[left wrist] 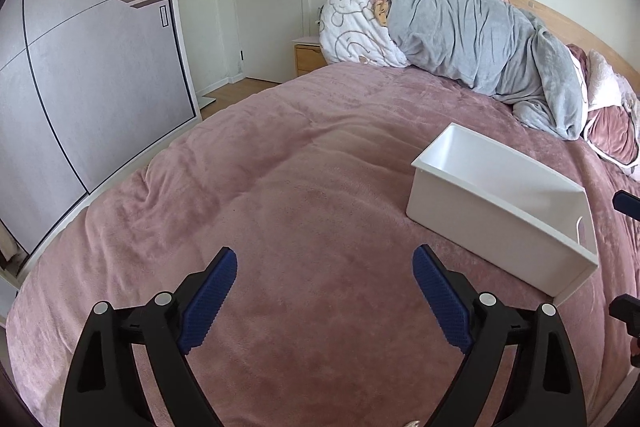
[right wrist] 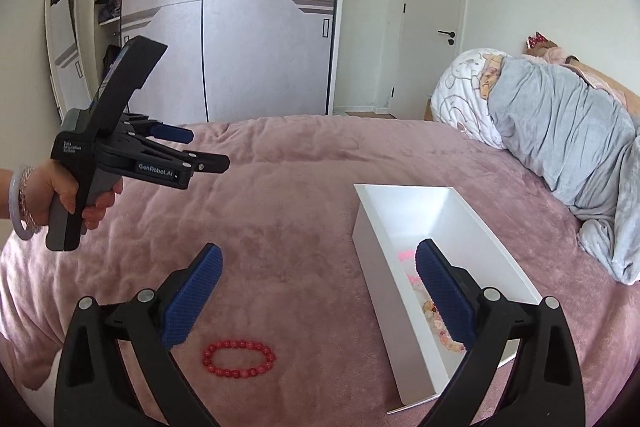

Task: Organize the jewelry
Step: 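Grasp the silver pendant with the left tool while the right tool grasps the red bead bracelet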

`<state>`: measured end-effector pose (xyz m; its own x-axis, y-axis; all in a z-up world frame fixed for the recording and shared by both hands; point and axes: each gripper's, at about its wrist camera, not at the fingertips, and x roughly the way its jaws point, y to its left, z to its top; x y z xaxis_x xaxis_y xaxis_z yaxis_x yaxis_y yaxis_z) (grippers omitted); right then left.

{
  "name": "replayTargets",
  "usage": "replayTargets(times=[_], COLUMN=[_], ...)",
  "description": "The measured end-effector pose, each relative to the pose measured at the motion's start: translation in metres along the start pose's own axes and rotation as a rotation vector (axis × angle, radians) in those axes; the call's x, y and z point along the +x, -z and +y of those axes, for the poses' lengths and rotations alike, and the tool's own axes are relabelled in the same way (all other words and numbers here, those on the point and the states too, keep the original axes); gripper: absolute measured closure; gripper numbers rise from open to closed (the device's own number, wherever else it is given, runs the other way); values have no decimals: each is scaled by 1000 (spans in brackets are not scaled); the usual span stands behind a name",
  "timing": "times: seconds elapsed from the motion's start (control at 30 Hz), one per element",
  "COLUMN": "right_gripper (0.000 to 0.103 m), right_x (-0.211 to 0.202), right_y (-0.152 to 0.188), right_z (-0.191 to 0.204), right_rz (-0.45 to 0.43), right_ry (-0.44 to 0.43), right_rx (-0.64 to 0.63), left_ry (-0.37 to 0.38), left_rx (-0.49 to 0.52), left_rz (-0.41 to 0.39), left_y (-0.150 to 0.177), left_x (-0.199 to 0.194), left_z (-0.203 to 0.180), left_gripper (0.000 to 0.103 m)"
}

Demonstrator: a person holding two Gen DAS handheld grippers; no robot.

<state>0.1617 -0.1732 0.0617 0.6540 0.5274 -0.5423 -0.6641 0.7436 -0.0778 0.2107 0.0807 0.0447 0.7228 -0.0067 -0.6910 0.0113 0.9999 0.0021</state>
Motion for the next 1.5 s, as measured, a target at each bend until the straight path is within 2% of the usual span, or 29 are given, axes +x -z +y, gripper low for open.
replayTargets(times=[0.1,0.2,0.3,0.57,0.6,0.67,0.73,0.83,0.93,1.0,1.07,1.33,1.4,1.5], right_gripper=[7,7,7,8,10,27,35,38,40,42,42,42,47,62], right_x=[10,21,34,66,69,78,89,103,114,120,125,133,132,128], right_y=[11,20,29,64,69,79,89,102,111,114,117,122,121,119], right_z=[15,24,28,27,27,28,30,31,36,38,37,35,35,37], right_rz=[2,20,58,191,203,235,276,314,345,360,369,367,363,365], right_ry=[20,2,-31,-41,-43,-40,-31,-60,-68,-76,-85,-114,-124,-146], right_rx=[-32,-34,-29,-9,-11,-32,-58,-52,-79,-81,-72,-32,-32,-32], left_ry=[37,78,115,253,268,295,312,342,387,410,422,435,433,414], left_rx=[33,86,130,240,248,258,269,285,317,356,390,374,401,447], left_rz=[-3,-2,4,49,59,81,105,121,142,176,201,184,188,183], left_y=[17,36,58,117,123,134,142,152,161,167,174,175,178,183], left_x=[-2,-4,-6,-4,-1,6,12,15,16,20,24,24,23,22], left_z=[5,4,0,-11,-13,-15,-18,-23,-28,-33,-39,-44,-50,-60], left_gripper=[12,12,12,12,14,17,18,19,26,38,44,55,59,66])
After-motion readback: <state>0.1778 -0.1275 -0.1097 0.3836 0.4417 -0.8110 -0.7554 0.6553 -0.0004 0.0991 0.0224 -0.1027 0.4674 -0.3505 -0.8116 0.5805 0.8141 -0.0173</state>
